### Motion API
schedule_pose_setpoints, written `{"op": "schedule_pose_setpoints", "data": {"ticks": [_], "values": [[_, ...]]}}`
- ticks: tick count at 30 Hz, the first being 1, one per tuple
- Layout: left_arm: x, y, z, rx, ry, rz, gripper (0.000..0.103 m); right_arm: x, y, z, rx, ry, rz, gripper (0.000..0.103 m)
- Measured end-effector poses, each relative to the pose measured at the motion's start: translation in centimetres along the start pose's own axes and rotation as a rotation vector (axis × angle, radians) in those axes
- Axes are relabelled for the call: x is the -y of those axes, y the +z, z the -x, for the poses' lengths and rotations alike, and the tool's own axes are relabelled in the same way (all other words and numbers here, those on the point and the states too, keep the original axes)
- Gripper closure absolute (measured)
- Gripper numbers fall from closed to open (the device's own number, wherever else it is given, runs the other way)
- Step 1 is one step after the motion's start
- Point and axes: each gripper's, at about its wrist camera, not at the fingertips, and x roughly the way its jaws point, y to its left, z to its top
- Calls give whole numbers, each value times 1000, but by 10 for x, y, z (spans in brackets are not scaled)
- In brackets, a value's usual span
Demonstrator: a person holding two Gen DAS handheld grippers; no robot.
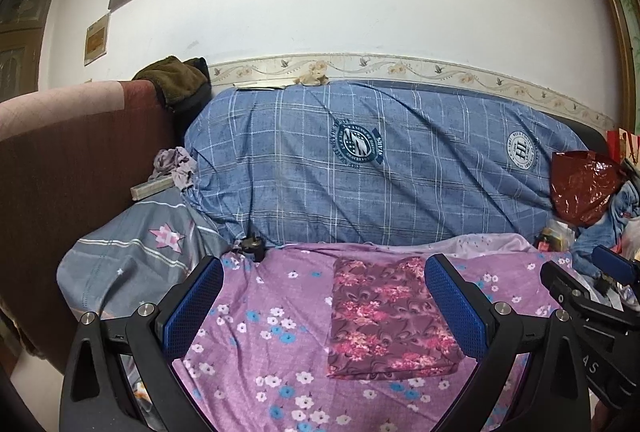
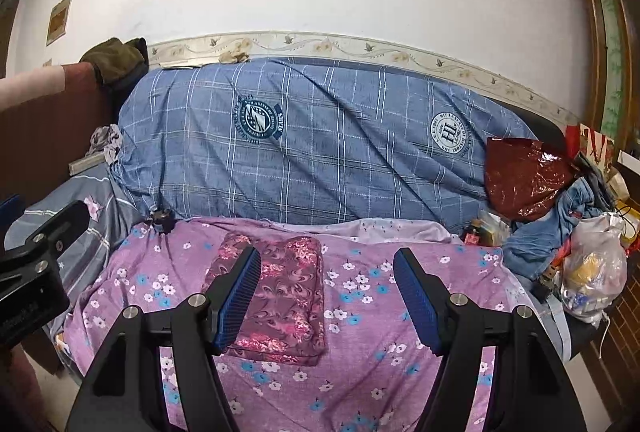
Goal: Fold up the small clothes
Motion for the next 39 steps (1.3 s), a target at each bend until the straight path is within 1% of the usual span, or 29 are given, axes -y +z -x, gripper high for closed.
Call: {"op": "schedule_pose_setpoints", "data": {"ticks": [4, 8, 15, 21, 30, 35, 39], "values": [[7, -2, -13, -21, -11, -20, 1, 4, -2, -11, -22, -6, -9, 32], [9, 0, -31, -38, -15, -18, 1, 4, -3, -28, -44, -2, -7, 32], [10, 5, -72, -75, 7, -8, 1, 0, -3, -62, -80, 13, -6, 32], [10, 3, -103, -105, 24, 6, 1, -8, -5, -89, -110, 27, 5, 32], [7, 1, -143, -151, 41, 24, 1, -18, -11, -120, -150, 39, 23, 32], [4, 2, -143, -156, 45, 39, 1, -24, -12, -119, -155, 44, 39, 32], [3, 5, -126, -133, 40, 48, 1, -25, -8, -107, -141, 44, 41, 32]]}}
